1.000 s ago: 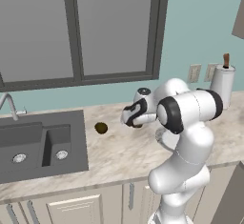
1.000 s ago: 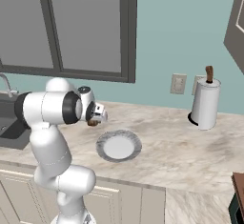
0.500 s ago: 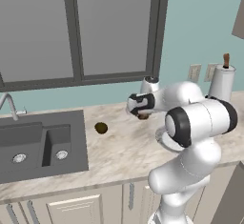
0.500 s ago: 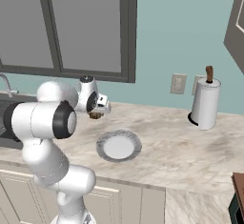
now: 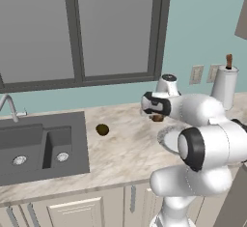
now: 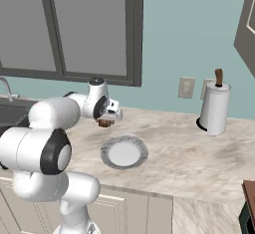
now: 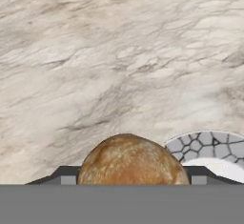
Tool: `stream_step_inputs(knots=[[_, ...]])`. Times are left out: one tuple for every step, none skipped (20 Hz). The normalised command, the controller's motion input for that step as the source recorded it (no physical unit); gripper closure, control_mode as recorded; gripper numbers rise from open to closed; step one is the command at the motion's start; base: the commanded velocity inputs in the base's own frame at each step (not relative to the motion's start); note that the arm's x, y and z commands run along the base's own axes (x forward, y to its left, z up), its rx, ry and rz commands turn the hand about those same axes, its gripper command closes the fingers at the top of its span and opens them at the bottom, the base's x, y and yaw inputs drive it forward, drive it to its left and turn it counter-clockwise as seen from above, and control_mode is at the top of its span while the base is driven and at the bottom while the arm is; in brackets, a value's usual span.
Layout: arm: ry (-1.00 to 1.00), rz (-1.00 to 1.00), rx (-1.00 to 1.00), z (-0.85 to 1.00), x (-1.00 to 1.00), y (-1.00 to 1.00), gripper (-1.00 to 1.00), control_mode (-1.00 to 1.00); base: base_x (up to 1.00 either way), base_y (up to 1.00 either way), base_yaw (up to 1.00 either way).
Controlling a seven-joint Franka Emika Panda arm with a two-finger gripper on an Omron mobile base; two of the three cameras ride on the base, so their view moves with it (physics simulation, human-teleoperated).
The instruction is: Pick the avocado and bread from the counter and place them on the plate. Then pick the jam from the cabinet and place it next to the plate. Lastly close the cabinet door.
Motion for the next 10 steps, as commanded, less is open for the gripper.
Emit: stream_step_inputs(knots=[[0.0, -0.05, 0.0, 0.0, -0.66, -0.58, 1.0, -1.0, 0.0, 0.0, 0.0], [0.0, -0.05, 0.0, 0.0, -0.62, -0.57, 1.0, -1.0, 0.0, 0.0, 0.0], [0.0, -0.05, 0.0, 0.0, -0.62, -0.58, 1.0, -1.0, 0.0, 0.0, 0.0], [0.0, -0.05, 0.0, 0.0, -0.62, -0.59, 1.0, -1.0, 0.0, 0.0, 0.0], [0.0, -0.06, 0.0, 0.0, -0.62, -0.6, 1.0, -1.0, 0.0, 0.0, 0.0], [0.0, -0.07, 0.0, 0.0, -0.62, -0.65, 1.0, -1.0, 0.0, 0.0, 0.0], [0.02, -0.09, 0.0, 0.0, -0.58, -0.66, 1.0, -1.0, 0.0, 0.0, 0.0], [0.02, -0.1, 0.0, 0.0, -0.54, -0.66, 1.0, -1.0, 0.0, 0.0, 0.0], [0.03, -0.1, 0.0, 0.0, -0.52, -0.67, 1.0, -1.0, 0.0, 0.0, 0.0], [0.02, -0.1, 0.0, 0.0, -0.5, -0.68, 1.0, -1.0, 0.0, 0.0, 0.0]])
